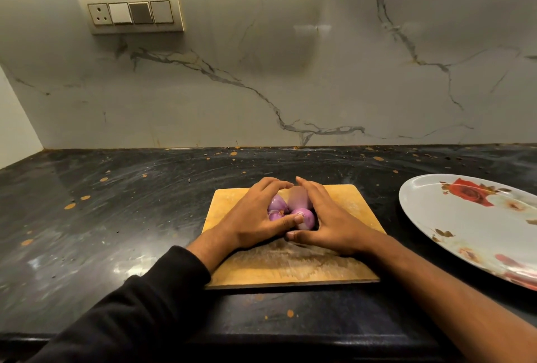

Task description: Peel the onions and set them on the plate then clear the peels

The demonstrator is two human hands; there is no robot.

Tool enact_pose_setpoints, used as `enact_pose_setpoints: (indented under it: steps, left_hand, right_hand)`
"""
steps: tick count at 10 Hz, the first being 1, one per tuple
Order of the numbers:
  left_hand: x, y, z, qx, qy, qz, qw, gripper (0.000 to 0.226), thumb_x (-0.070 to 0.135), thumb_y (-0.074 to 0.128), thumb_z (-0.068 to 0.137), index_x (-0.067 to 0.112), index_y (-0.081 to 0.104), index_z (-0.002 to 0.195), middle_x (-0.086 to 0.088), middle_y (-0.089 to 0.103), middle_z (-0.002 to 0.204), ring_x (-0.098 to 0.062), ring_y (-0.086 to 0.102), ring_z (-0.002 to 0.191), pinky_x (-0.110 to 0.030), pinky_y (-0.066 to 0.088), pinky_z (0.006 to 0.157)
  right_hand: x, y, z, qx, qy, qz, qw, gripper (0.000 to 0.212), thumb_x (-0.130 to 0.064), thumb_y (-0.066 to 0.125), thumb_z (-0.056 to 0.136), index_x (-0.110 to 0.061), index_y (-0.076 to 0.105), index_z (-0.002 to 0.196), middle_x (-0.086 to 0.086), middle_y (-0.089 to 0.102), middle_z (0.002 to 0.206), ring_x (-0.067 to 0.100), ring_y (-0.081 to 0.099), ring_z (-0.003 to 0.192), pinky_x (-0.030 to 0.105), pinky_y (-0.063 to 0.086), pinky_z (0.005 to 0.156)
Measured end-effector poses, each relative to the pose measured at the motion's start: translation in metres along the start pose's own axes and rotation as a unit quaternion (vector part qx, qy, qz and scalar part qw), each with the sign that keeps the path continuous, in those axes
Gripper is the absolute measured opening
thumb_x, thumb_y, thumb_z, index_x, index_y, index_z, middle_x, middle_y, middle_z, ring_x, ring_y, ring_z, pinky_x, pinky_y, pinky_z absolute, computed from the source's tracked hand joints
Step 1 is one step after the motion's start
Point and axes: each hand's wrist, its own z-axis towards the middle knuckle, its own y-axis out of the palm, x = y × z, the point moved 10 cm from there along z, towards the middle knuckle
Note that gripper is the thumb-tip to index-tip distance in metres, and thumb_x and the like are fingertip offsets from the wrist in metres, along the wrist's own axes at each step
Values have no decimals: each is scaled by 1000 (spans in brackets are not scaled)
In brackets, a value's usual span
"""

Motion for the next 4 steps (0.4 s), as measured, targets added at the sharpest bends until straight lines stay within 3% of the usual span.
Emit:
enact_pose_setpoints:
  steps: [3, 4]
  left_hand:
    - [-1, 1, 2, -4, -4, 4, 1000, 71, 71, 57, 84, 30, 45, 140, 12, 46, 139, -1, 47, 120, -24, 46, 99]
    - [-2, -5, 2, 9, -4, -30, 1000, 70, 75, 46, 86, 31, 45, 140, 13, 46, 138, 0, 47, 120, -24, 45, 100]
  right_hand:
    - [1, 1, 2, 0, -4, -3, 1000, 113, -65, 75, 75, -32, 7, 158, -11, 18, 162, 8, 30, 143, 38, 39, 115]
    - [-1, -4, 2, 3, -2, 9, 1000, 109, -69, 70, 77, -33, 7, 158, -14, 17, 162, 4, 28, 143, 34, 35, 117]
